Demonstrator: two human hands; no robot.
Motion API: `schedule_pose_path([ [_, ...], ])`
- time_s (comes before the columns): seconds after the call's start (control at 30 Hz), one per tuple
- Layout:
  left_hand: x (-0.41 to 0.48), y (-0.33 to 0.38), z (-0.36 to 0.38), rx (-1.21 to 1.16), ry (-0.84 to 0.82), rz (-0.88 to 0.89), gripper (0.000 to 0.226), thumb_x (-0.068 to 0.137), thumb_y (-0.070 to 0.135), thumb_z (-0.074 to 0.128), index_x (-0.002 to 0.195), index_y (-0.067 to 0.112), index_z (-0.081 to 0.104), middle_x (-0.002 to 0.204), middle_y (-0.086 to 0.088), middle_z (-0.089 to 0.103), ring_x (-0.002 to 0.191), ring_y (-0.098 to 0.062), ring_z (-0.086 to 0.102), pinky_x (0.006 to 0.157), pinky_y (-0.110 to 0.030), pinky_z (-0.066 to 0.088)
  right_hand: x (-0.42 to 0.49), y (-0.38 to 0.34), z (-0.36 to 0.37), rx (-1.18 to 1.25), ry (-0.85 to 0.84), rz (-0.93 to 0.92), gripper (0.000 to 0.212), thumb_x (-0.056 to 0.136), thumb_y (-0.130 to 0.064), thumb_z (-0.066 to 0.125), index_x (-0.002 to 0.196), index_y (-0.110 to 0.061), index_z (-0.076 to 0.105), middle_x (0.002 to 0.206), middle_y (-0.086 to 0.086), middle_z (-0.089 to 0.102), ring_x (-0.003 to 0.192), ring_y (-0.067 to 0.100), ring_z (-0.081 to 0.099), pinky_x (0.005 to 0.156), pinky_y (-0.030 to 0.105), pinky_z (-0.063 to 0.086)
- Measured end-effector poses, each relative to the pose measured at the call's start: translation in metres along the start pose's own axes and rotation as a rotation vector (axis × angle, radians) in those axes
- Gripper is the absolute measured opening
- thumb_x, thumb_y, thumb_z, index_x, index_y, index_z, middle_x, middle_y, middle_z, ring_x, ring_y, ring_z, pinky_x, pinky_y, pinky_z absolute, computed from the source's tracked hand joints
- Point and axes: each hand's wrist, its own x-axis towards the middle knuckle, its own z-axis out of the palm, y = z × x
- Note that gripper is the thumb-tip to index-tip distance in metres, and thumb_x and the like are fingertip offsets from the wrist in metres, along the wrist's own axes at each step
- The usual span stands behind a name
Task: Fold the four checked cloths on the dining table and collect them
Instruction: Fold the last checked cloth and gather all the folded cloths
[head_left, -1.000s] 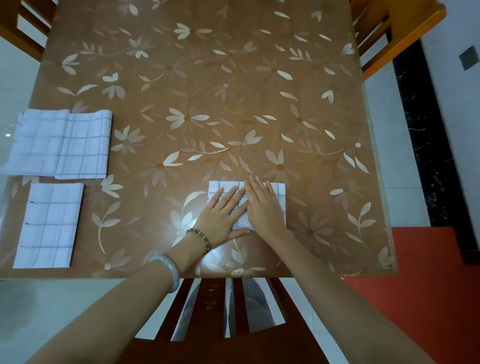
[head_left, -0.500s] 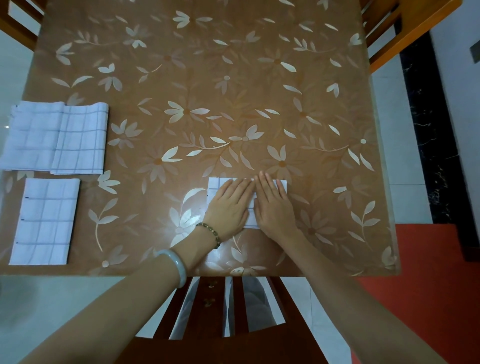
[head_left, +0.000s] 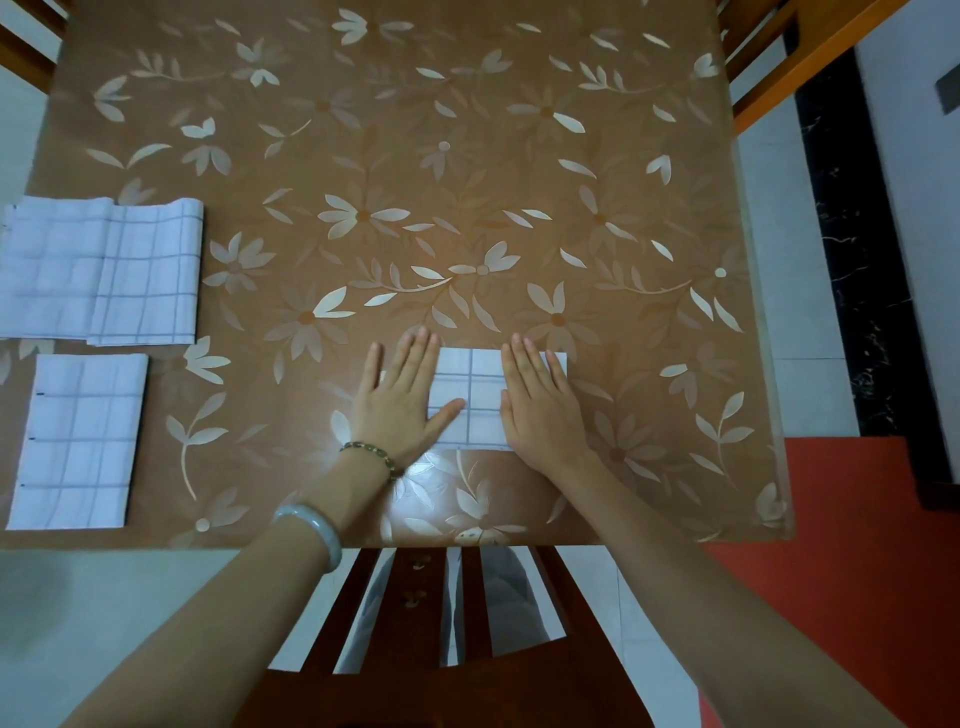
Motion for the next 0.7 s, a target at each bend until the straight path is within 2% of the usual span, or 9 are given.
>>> schedule_pose_path([
  [0.07, 0.001, -0.01, -0.007, 0.015, -0.004, -0.064, 0.083, 0.09, 0.068, 0.005, 0.151, 0.011, 0.002, 0.158, -0.004, 0.001, 0.147, -0.017, 0.0, 0.118, -0.046, -0.006, 0.0, -0.001, 0.0, 0.003, -0.001, 0.007, 0.055, 0.096, -0.026, 0.024, 0.144, 0.0, 0.033, 0.151, 0.016, 0.034, 0.141, 0.026, 0.03, 0.117, 0.045, 0.024],
  [0.13, 0.005, -0.008, -0.019, -0.039, 0.064, -0.077, 0.077, 0.094, 0.058, 0.011, 0.15, 0.004, 0.01, 0.158, -0.01, 0.008, 0.147, -0.022, 0.006, 0.118, -0.046, -0.004, 0.0, -0.002, 0.0, -0.005, 0.0, 0.015, 0.055, 0.095, -0.025, 0.026, 0.143, 0.0, 0.035, 0.15, 0.017, 0.035, 0.141, 0.026, 0.031, 0.116, 0.044, 0.024],
  [0.23, 0.013, 0.02, -0.026, -0.093, 0.144, 0.183, 0.063, 0.095, 0.037, 0.026, 0.145, -0.001, 0.029, 0.152, -0.019, 0.03, 0.142, -0.03, 0.027, 0.116, -0.047, 0.01, 0.0, -0.002, 0.0, -0.023, -0.005, 0.019, 0.055, 0.095, -0.025, 0.028, 0.142, 0.0, 0.037, 0.149, 0.017, 0.037, 0.14, 0.026, 0.033, 0.115, 0.043, 0.023],
  [0.3, 0.015, 0.04, -0.019, -0.109, 0.079, 0.329, 0.058, 0.096, 0.032, 0.026, 0.145, 0.001, 0.03, 0.152, -0.017, 0.03, 0.142, -0.029, 0.028, 0.116, -0.045, 0.012, 0.0, -0.003, -0.001, -0.022, -0.009, 0.013, 0.055, 0.094, -0.026, 0.028, 0.141, 0.001, 0.039, 0.148, 0.017, 0.038, 0.139, 0.026, 0.034, 0.114, 0.043, 0.022],
  [0.33, 0.016, 0.045, -0.014, -0.125, 0.039, 0.341, 0.057, 0.097, 0.032, 0.025, 0.146, 0.002, 0.029, 0.153, -0.015, 0.03, 0.142, -0.027, 0.028, 0.117, -0.044, 0.013, 0.0, -0.003, -0.002, -0.027, -0.011, 0.009, 0.055, 0.094, -0.026, 0.028, 0.14, 0.001, 0.04, 0.148, 0.017, 0.039, 0.139, 0.026, 0.034, 0.113, 0.043, 0.022],
  [0.43, 0.013, 0.042, -0.001, -0.085, -0.015, 0.263, 0.06, 0.098, 0.04, 0.024, 0.149, 0.008, 0.024, 0.155, -0.007, 0.027, 0.144, -0.02, 0.023, 0.117, -0.044, 0.013, 0.0, -0.002, -0.002, -0.052, -0.018, -0.001, 0.055, 0.094, -0.027, 0.027, 0.141, 0.002, 0.038, 0.148, 0.018, 0.037, 0.14, 0.027, 0.033, 0.114, 0.044, 0.021],
  [0.53, 0.008, 0.021, 0.0, -0.02, -0.024, 0.196, 0.071, 0.097, 0.057, 0.019, 0.151, 0.012, 0.014, 0.158, -0.003, 0.016, 0.146, -0.015, 0.011, 0.118, -0.045, 0.006, 0.0, -0.001, -0.001, -0.038, -0.025, 0.003, 0.056, 0.096, -0.027, 0.024, 0.143, 0.001, 0.034, 0.15, 0.018, 0.035, 0.14, 0.027, 0.032, 0.116, 0.044, 0.023],
  [0.63, 0.003, -0.011, -0.003, 0.058, -0.015, 0.09, 0.08, 0.093, 0.067, 0.009, 0.152, 0.013, 0.005, 0.159, -0.003, 0.006, 0.147, -0.016, 0.001, 0.118, -0.045, -0.003, 0.0, -0.002, -0.004, -0.014, -0.031, 0.015, 0.056, 0.095, -0.026, 0.024, 0.143, 0.001, 0.035, 0.15, 0.018, 0.036, 0.14, 0.028, 0.032, 0.116, 0.045, 0.025],
  [0.7, -0.002, -0.029, -0.011, 0.075, 0.027, -0.006, 0.084, 0.091, 0.068, 0.008, 0.151, 0.008, 0.009, 0.158, -0.008, 0.008, 0.147, -0.019, 0.003, 0.118, -0.045, -0.003, 0.0, -0.004, -0.005, 0.001, -0.033, 0.02, 0.056, 0.095, -0.026, 0.025, 0.143, 0.0, 0.035, 0.15, 0.017, 0.036, 0.14, 0.027, 0.032, 0.116, 0.046, 0.026],
])
